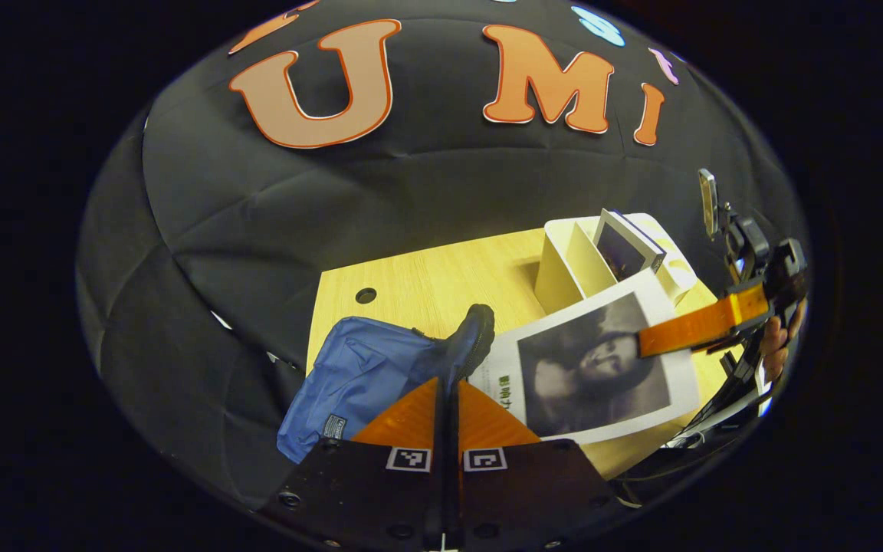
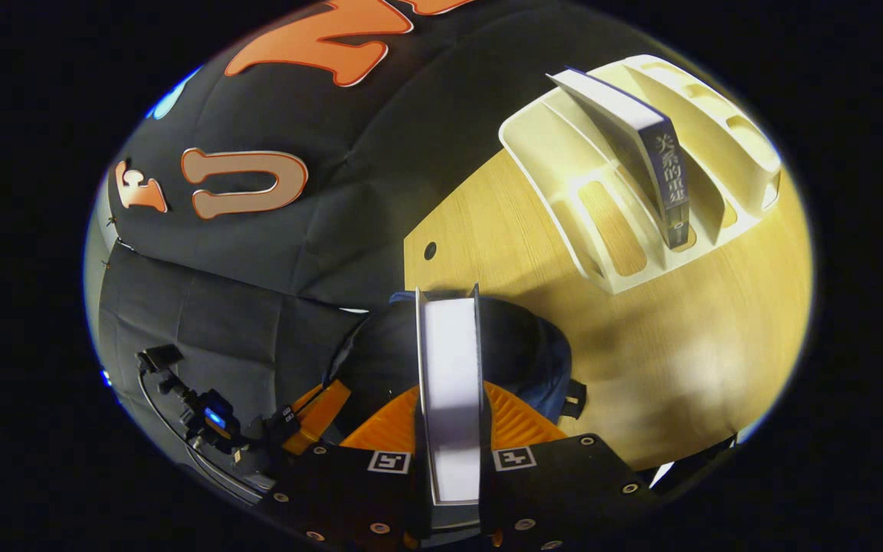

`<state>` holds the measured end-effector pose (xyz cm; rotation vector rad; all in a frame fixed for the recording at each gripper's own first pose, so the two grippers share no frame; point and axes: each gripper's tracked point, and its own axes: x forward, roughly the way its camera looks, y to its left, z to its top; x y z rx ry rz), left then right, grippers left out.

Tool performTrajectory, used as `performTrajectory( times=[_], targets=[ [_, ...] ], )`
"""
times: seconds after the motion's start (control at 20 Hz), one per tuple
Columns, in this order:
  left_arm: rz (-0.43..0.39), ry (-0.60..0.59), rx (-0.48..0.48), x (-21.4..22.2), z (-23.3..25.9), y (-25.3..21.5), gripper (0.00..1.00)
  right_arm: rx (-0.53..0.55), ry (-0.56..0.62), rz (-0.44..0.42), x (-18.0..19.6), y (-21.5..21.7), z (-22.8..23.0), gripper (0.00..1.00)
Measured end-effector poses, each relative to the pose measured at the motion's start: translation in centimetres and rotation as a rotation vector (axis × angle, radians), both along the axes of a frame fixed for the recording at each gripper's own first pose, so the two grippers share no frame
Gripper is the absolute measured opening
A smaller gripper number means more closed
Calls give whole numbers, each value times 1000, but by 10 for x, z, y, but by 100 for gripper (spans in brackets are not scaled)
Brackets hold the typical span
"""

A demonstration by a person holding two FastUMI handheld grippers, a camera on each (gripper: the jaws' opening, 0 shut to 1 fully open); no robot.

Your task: Open the schoolbag, grab two books from the bookshelf and put them into the schoolbag.

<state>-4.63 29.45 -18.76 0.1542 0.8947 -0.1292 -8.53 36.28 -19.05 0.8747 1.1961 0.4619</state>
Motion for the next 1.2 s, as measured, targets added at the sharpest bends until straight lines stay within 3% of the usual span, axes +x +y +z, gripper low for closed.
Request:
performTrajectory(
  times=[0.4, 0.6, 1.05, 1.1, 1.2],
  targets=[
    [-25, 30, -15, -1, 6, -7, 1, 31, 33, -14, -12, 71, -51, 24],
    [-40, 41, -25, -5, 10, -14, 1, 11, -5, -109, 2, 86, -61, 24],
    [-116, 83, -55, -17, 11, -45, 0, 76, 28, -100, -7, 139, -93, 24],
    [-114, 87, -60, -17, 9, -47, 5, 79, 15, -99, -6, 145, -95, 24],
    [-100, 86, -79, -16, 8, -51, 1, 84, 9, -105, -6, 155, -99, 24]
  ],
)
